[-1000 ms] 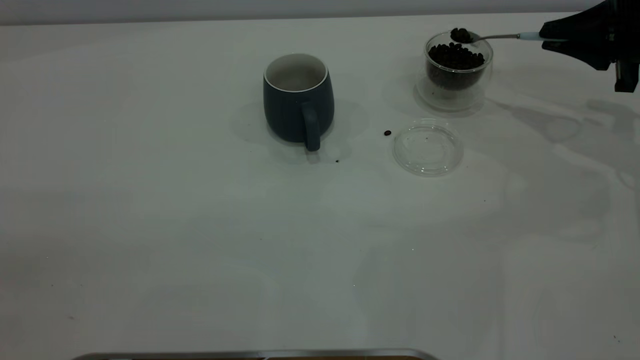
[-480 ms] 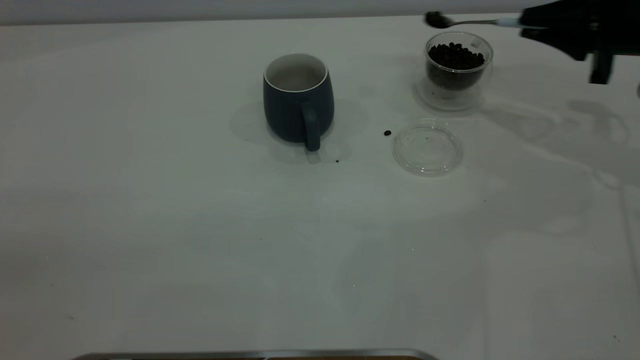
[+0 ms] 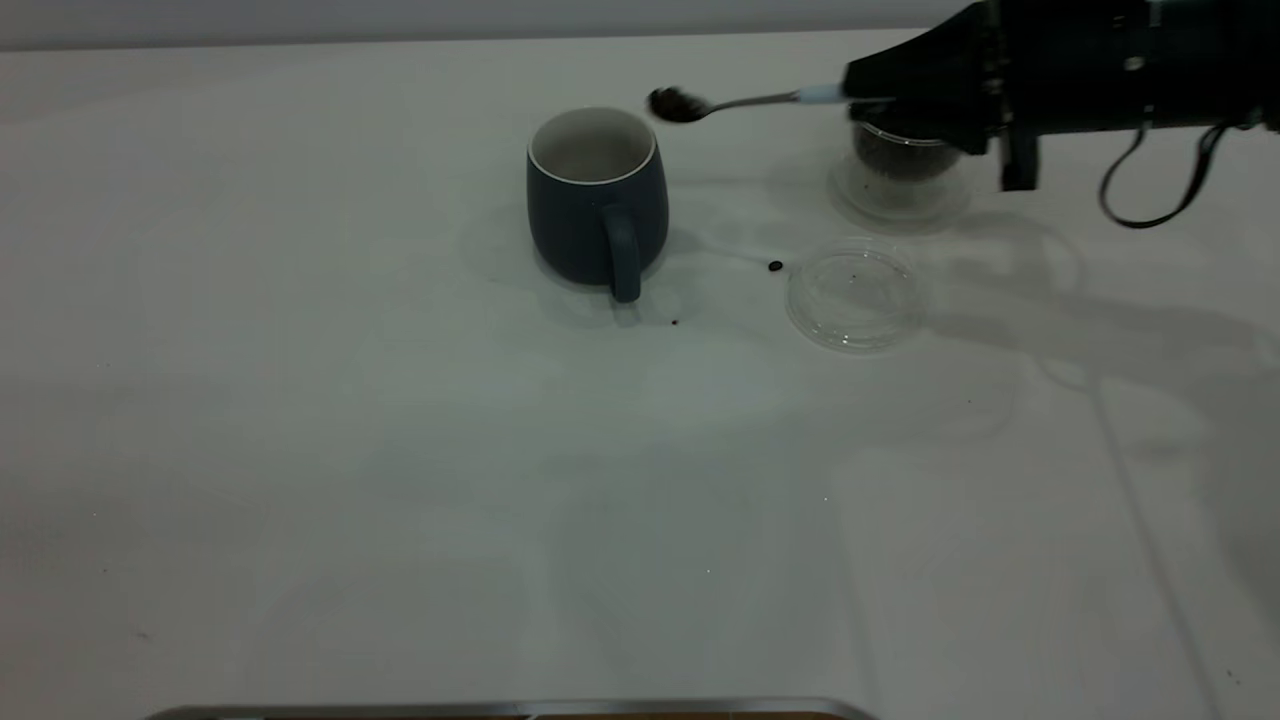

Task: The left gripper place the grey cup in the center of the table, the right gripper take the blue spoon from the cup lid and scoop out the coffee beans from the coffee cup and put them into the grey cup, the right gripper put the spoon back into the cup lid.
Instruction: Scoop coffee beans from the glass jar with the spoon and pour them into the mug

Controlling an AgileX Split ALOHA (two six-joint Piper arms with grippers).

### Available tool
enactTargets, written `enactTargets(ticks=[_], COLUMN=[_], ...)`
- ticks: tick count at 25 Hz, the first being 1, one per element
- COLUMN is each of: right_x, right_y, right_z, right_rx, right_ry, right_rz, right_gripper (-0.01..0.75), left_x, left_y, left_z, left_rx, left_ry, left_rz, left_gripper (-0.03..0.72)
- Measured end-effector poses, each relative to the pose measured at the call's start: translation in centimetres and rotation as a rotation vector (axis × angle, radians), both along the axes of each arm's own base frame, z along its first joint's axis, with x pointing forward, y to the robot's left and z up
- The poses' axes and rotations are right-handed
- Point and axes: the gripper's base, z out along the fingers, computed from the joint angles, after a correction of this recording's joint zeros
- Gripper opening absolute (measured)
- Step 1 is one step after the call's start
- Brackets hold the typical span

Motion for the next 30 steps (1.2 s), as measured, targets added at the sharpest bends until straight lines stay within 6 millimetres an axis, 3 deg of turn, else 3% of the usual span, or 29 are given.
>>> enactTargets(ticks=[5,12,19,21,26,30], right_x=[0.6,2.1,2.6,2.6,2.8,2.2], right_y=[2.6,4.0,4.1,4.1,4.1,3.7], right_z=[0.5,0.8,0.9,1.1,2.7,5.6], right_rx=[-0.027,-0.148,-0.376,-0.402,-0.399,-0.322], right_ry=[-0.033,-0.149,-0.668,-0.740,-0.754,-0.569], right_rz=[0.051,0.073,0.285,0.315,0.303,0.233], right_gripper=[0.107,0.107,0.107,0.107,0.107,0.107], left_x=[0.0,0.0,0.0,0.0,0.0,0.0], left_y=[0.0,0.0,0.0,0.0,0.0,0.0], left_z=[0.0,0.0,0.0,0.0,0.0,0.0], left_rx=[0.000,0.000,0.000,0.001,0.001,0.000], left_ry=[0.000,0.000,0.000,-0.001,-0.001,-0.001], left_rz=[0.000,0.000,0.000,-0.001,-0.001,0.000], left_gripper=[0.567,0.567,0.567,0.567,0.567,0.567])
